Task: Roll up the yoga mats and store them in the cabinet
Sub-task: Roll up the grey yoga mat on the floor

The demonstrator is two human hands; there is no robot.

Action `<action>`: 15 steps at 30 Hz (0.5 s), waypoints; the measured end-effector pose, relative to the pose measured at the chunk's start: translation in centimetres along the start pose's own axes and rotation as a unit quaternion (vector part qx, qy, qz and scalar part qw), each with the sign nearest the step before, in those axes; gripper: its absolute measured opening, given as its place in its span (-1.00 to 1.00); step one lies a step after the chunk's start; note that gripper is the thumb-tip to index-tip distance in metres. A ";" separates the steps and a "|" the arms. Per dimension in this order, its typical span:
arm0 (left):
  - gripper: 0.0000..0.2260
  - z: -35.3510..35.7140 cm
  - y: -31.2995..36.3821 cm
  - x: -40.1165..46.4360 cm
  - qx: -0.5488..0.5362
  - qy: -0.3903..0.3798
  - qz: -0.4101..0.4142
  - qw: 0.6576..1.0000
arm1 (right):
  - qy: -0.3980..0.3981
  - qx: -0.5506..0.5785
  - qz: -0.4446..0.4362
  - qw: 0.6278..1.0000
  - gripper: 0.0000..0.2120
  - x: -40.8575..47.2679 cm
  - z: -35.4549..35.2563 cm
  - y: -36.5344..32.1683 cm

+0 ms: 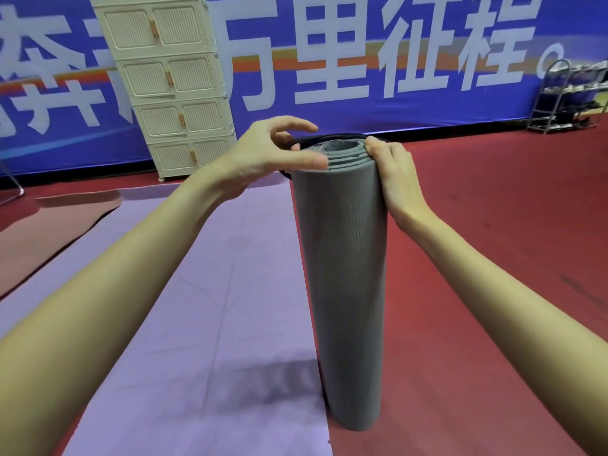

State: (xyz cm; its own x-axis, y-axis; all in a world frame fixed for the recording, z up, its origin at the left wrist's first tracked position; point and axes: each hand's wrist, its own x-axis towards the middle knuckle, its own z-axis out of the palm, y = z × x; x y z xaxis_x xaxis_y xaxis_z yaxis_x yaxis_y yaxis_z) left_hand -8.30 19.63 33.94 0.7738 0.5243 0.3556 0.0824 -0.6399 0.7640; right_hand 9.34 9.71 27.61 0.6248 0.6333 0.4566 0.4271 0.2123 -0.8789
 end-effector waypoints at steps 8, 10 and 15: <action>-0.31 0.7 -0.1 -0.6 0.050 0.033 0.047 0.997 | 0.147 0.122 -0.116 0.975 -0.81 -1.3 1.2 -1.5; -0.41 0.9 -0.5 -0.7 0.038 0.057 0.055 0.996 | 0.172 0.159 -0.105 0.966 -0.84 -1.7 1.8 -2.0; -0.49 1.3 -1.4 -1.1 0.026 0.103 0.085 0.991 | 0.138 0.390 0.015 0.910 -0.93 -2.4 1.6 -3.3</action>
State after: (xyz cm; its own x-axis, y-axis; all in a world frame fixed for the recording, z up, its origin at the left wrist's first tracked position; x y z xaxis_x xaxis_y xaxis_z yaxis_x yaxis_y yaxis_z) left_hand -8.49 19.22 31.74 0.6345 0.5068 0.5835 -0.0020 -0.7539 0.6570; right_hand 5.35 8.70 29.17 0.8151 0.4592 0.3531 -0.1197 0.7299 -0.6730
